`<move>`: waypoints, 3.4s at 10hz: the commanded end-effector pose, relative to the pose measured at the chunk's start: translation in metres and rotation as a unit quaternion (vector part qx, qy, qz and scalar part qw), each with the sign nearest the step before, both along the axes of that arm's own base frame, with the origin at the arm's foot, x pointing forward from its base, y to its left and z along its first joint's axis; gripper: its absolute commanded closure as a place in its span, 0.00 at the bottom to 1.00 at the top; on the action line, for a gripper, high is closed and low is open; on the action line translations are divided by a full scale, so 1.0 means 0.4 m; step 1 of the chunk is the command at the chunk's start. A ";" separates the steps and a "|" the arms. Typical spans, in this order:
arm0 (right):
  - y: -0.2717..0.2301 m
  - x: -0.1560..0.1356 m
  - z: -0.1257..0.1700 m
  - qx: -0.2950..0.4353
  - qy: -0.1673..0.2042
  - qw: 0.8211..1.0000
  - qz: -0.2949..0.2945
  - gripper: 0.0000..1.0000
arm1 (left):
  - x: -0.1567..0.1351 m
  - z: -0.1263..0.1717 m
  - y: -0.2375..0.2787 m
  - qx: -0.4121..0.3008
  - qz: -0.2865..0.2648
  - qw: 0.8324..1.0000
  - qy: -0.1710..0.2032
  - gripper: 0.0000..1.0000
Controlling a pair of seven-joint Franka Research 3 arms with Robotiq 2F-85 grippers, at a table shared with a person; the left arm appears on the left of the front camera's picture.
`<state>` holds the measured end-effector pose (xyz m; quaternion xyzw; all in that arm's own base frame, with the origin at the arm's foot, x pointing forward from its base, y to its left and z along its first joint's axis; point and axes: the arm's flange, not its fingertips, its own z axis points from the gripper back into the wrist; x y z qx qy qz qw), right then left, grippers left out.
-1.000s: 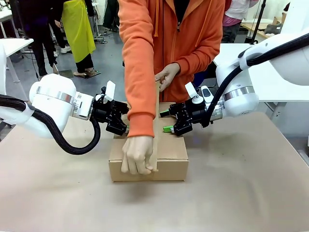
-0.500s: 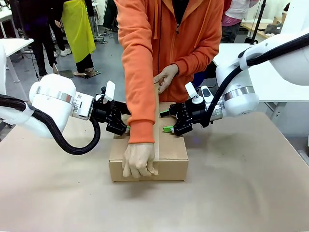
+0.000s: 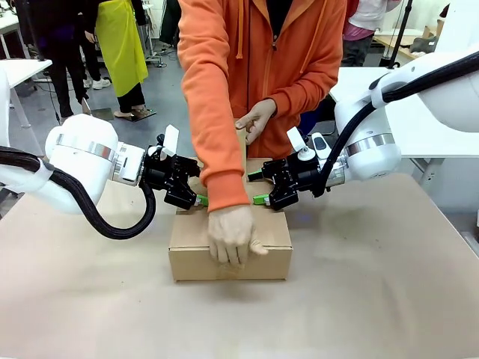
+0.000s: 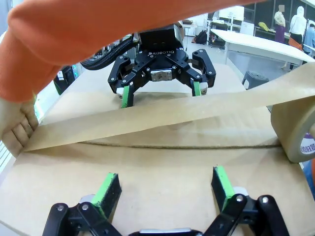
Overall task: Pack the gift set into the box.
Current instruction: Press and hold the closed box until the human finishes sealing it.
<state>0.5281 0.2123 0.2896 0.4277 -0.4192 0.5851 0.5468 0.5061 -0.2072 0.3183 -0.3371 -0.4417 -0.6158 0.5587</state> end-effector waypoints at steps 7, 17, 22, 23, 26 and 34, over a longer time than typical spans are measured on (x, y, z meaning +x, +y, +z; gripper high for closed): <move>-0.001 -0.002 -0.005 -0.002 -0.007 1.000 0.000 0.00 | -0.005 -0.011 0.002 0.000 -0.007 1.000 -0.006 0.00; -0.001 -0.002 -0.005 -0.002 -0.007 1.000 0.000 0.00 | -0.005 -0.011 0.002 0.000 -0.007 1.000 -0.006 0.00; -0.001 -0.002 -0.005 -0.002 -0.007 1.000 0.000 0.00 | -0.005 -0.011 0.002 0.000 -0.007 1.000 -0.006 0.00; -0.001 -0.002 -0.005 -0.002 -0.007 1.000 0.000 0.00 | -0.005 -0.011 0.002 0.000 -0.007 1.000 -0.006 0.00; -0.001 -0.002 -0.005 -0.002 -0.007 1.000 0.000 0.00 | -0.005 -0.011 0.002 0.000 -0.007 1.000 -0.006 0.00; -0.001 -0.002 -0.005 -0.002 -0.007 1.000 0.000 0.00 | -0.005 -0.011 0.002 0.000 -0.007 1.000 -0.006 0.00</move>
